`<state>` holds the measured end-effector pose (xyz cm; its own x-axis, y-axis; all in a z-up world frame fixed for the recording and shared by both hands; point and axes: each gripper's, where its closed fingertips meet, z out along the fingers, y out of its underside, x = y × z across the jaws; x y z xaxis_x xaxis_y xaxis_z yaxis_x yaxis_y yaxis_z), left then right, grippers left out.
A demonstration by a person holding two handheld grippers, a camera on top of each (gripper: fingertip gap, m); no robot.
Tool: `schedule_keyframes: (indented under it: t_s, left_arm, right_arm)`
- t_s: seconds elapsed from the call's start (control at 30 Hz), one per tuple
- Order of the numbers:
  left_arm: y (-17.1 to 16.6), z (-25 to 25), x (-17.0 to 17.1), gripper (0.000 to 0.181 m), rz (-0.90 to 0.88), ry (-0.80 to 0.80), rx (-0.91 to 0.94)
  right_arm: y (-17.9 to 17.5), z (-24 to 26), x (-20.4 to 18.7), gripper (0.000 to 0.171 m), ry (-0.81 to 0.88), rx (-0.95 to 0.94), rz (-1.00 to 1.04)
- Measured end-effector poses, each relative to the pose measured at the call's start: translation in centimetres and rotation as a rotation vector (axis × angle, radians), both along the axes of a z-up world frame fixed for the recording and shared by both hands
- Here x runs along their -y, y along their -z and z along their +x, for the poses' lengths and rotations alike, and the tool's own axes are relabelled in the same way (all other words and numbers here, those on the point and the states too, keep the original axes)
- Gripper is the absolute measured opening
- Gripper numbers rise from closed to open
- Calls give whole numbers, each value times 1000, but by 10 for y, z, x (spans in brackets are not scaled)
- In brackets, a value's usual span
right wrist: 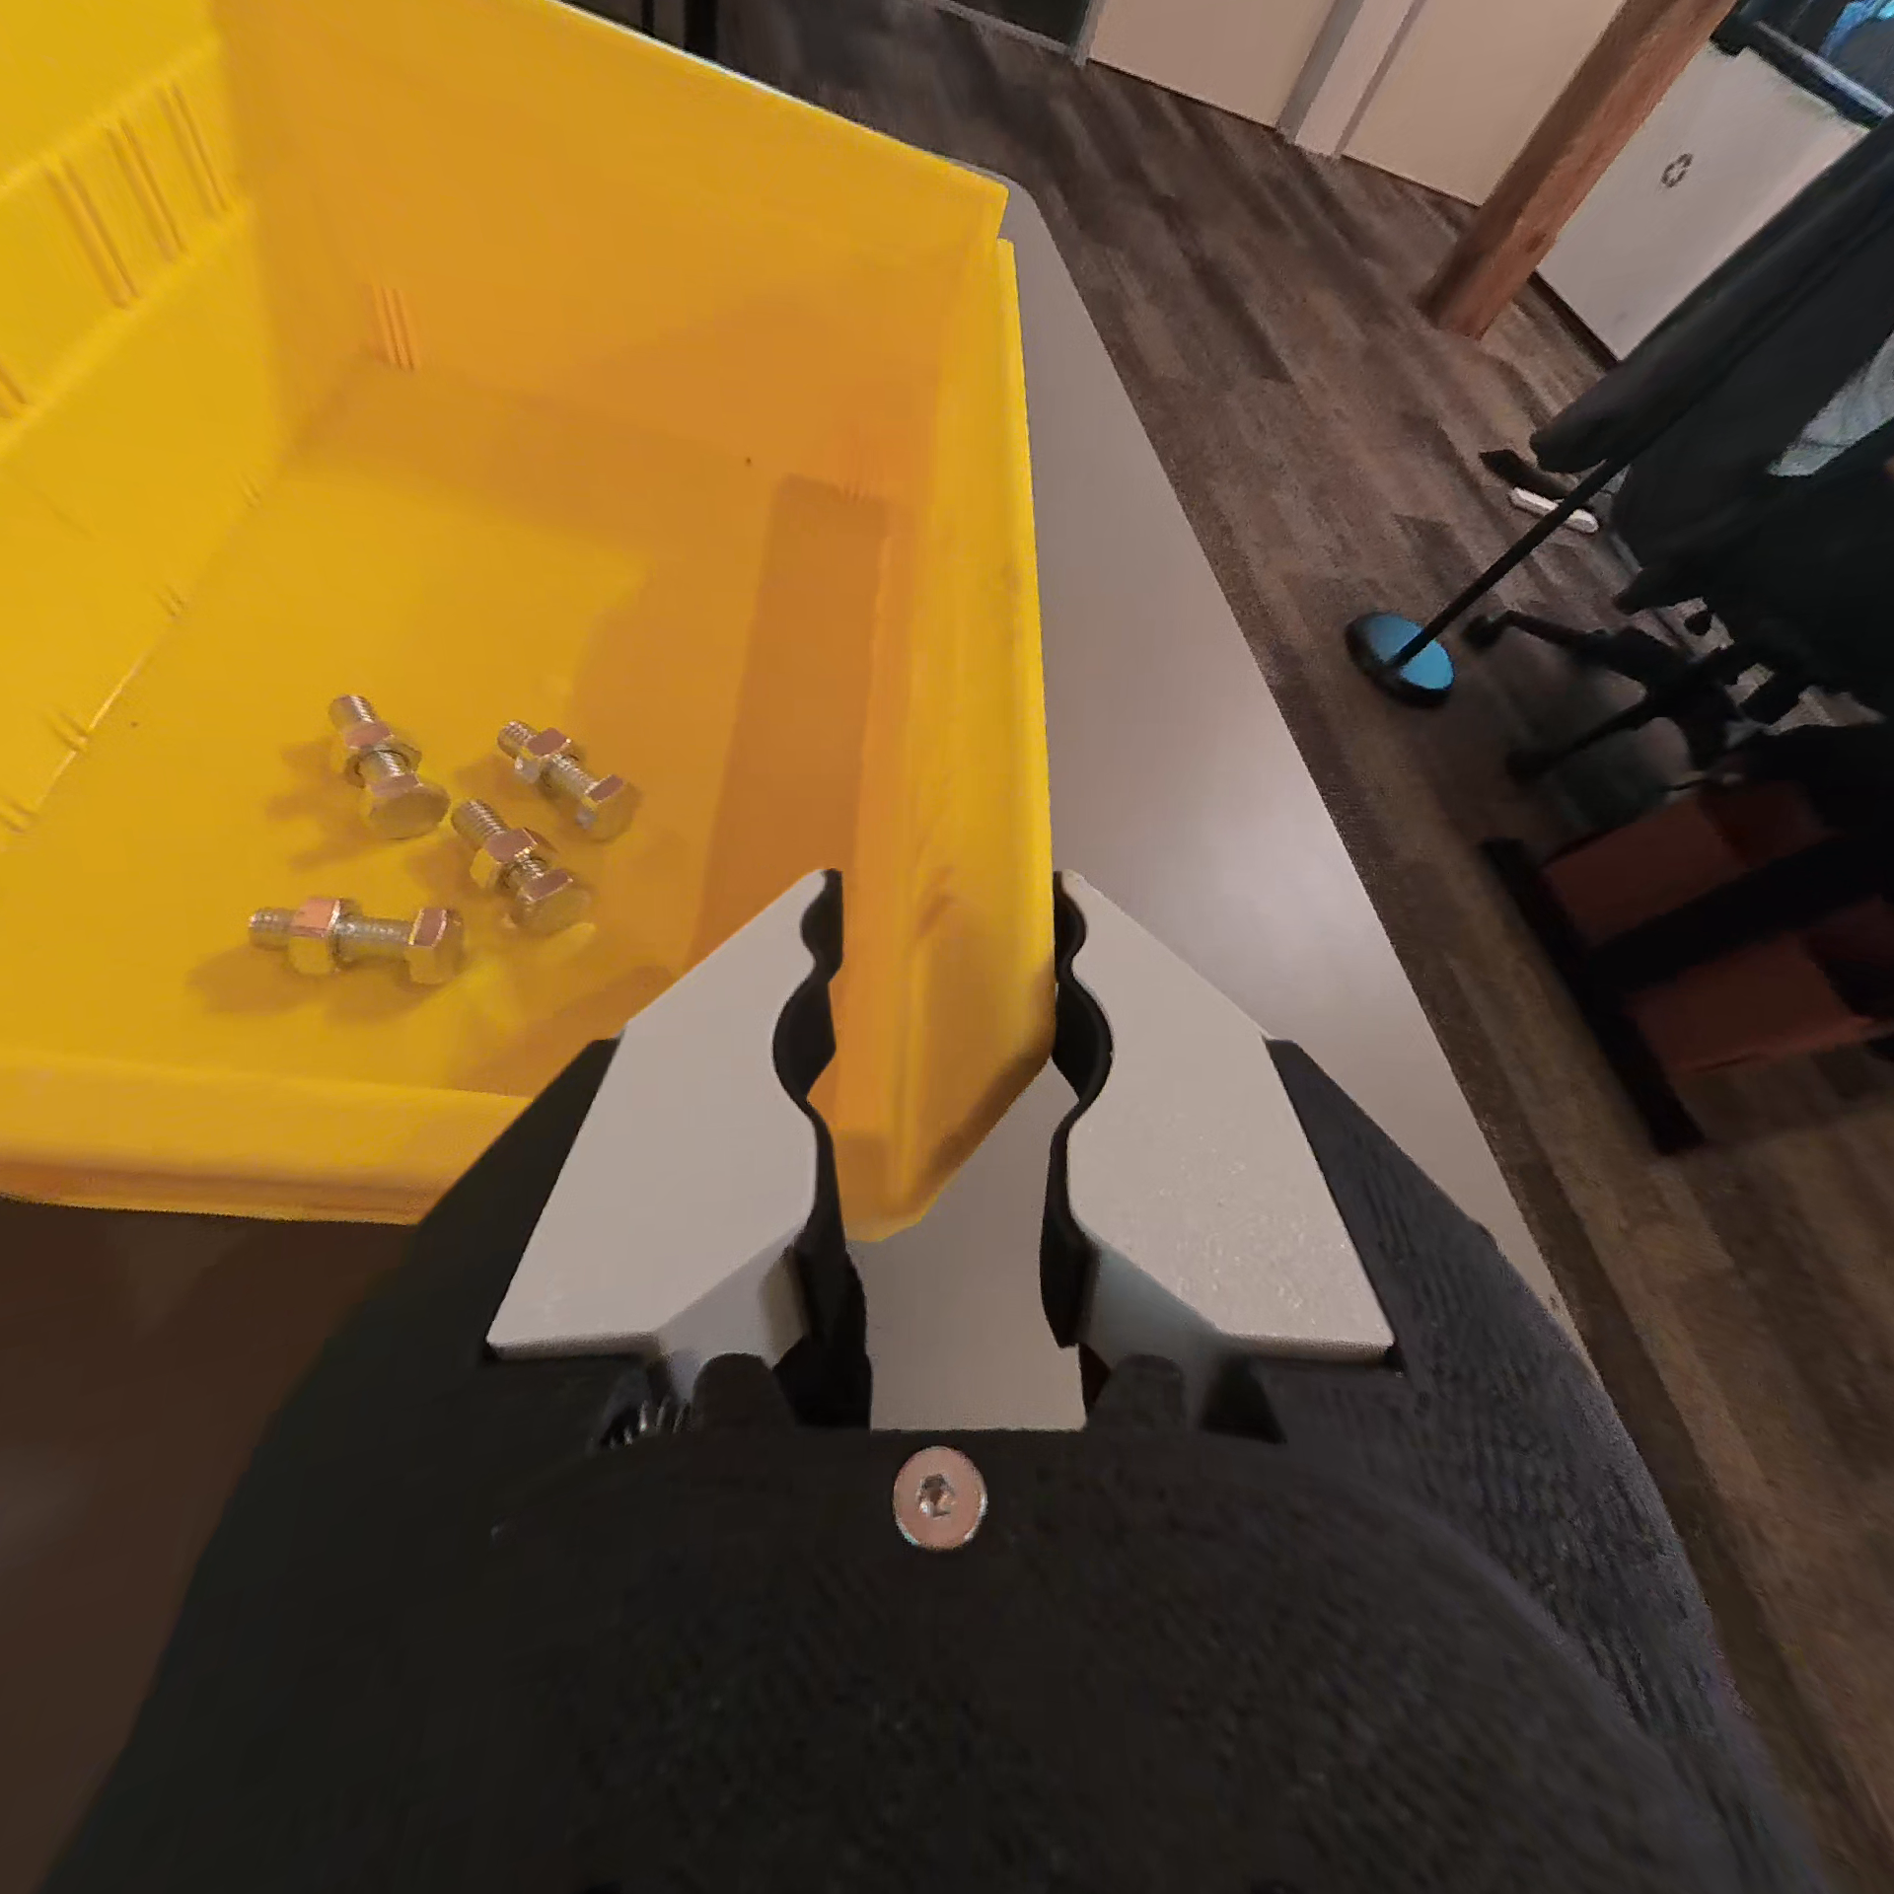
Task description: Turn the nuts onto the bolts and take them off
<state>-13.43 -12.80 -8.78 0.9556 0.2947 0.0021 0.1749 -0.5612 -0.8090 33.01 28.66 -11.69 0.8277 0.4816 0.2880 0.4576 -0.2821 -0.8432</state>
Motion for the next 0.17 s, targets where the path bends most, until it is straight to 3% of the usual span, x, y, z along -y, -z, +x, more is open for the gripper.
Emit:
schedule_keyframes:
  t_s: [0.03, 0.17]
  left_arm:
    - [12, 0, 8, 95, -55, -16, 30]
    - [25, -12, 46, 72, -218, -136, -92]
  right_arm:
    - [2, 3, 0, 35, -4, 12, -8]
    - [14, 11, -1, 27, -29, -4, -57]
